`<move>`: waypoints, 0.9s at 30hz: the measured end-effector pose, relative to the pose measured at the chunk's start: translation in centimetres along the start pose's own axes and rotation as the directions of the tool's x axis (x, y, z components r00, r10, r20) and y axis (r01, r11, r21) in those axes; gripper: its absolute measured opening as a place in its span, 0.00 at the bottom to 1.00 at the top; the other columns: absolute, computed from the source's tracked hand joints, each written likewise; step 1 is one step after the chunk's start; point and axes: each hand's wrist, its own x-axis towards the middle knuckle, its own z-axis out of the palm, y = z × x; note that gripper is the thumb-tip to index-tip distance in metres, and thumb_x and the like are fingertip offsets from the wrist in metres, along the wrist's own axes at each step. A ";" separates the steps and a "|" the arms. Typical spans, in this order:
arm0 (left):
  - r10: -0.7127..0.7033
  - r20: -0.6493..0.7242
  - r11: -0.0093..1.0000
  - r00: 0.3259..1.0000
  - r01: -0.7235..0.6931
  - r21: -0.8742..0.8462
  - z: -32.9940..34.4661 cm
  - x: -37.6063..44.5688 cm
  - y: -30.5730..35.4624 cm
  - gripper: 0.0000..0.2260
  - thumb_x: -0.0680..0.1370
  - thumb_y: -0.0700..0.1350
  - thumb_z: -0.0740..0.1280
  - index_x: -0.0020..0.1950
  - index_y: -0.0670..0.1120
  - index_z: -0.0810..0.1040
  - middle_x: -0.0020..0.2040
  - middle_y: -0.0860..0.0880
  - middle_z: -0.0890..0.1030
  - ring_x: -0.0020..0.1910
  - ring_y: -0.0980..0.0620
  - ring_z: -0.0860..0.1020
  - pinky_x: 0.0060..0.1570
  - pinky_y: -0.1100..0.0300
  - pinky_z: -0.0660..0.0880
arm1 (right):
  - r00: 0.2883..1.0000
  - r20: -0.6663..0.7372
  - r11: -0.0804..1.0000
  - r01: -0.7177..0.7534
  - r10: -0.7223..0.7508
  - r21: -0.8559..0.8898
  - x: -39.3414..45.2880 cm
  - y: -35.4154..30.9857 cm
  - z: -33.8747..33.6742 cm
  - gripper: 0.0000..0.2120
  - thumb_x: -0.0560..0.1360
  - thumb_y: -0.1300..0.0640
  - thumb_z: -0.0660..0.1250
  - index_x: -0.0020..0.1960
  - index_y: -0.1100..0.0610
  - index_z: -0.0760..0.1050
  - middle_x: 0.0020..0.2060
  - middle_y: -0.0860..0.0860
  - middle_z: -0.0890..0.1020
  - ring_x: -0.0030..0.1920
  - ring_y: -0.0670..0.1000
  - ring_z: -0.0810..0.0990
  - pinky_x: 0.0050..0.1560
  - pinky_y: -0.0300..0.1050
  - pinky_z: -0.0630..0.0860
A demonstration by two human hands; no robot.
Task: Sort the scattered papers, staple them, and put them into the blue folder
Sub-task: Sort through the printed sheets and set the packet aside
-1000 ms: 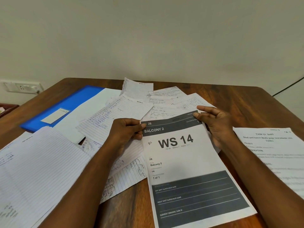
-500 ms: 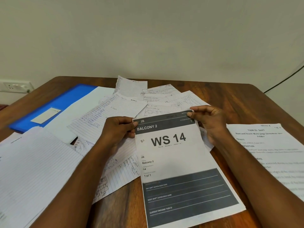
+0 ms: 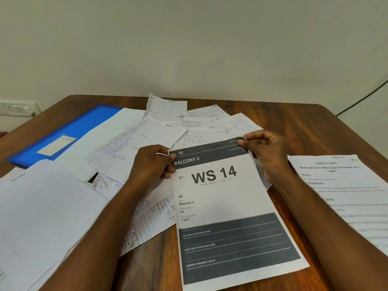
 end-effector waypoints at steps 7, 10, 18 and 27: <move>0.035 -0.012 0.999 0.999 -0.034 0.037 0.0 -0.1 -0.3 0.02 0.80 0.38 0.73 0.49 0.39 0.83 0.34 0.40 0.85 0.31 0.49 0.81 0.34 0.57 0.79 | 1.000 0.017 0.998 0.002 -0.003 0.060 0.0 0.0 0.1 0.11 0.71 0.60 0.80 0.52 0.61 0.84 0.49 0.54 0.89 0.50 0.55 0.89 0.51 0.53 0.85; 0.039 -0.019 0.998 0.999 -0.038 0.043 0.1 -0.2 -0.2 0.03 0.80 0.38 0.73 0.50 0.38 0.83 0.34 0.41 0.85 0.30 0.50 0.81 0.34 0.58 0.79 | 1.000 0.029 0.998 0.008 -0.010 0.062 0.0 -0.1 -0.1 0.10 0.73 0.61 0.78 0.54 0.61 0.85 0.50 0.54 0.89 0.51 0.55 0.88 0.53 0.54 0.85; 0.046 -0.012 0.998 0.999 -0.046 0.041 0.1 -0.5 0.4 0.03 0.81 0.37 0.73 0.51 0.37 0.82 0.32 0.43 0.84 0.28 0.52 0.80 0.31 0.61 0.79 | 0.986 -0.016 0.976 0.162 -0.166 -0.145 -0.2 0.4 -0.1 0.08 0.73 0.60 0.79 0.52 0.59 0.87 0.48 0.50 0.89 0.50 0.49 0.88 0.52 0.47 0.85; 0.042 -0.028 0.999 0.999 -0.041 0.033 0.1 -0.6 0.5 0.03 0.81 0.36 0.73 0.50 0.36 0.82 0.30 0.45 0.82 0.26 0.53 0.79 0.29 0.63 0.80 | 0.970 0.066 0.926 0.243 -0.234 -0.289 -0.4 0.1 0.0 0.17 0.73 0.60 0.79 0.62 0.57 0.84 0.52 0.47 0.87 0.51 0.43 0.87 0.48 0.40 0.84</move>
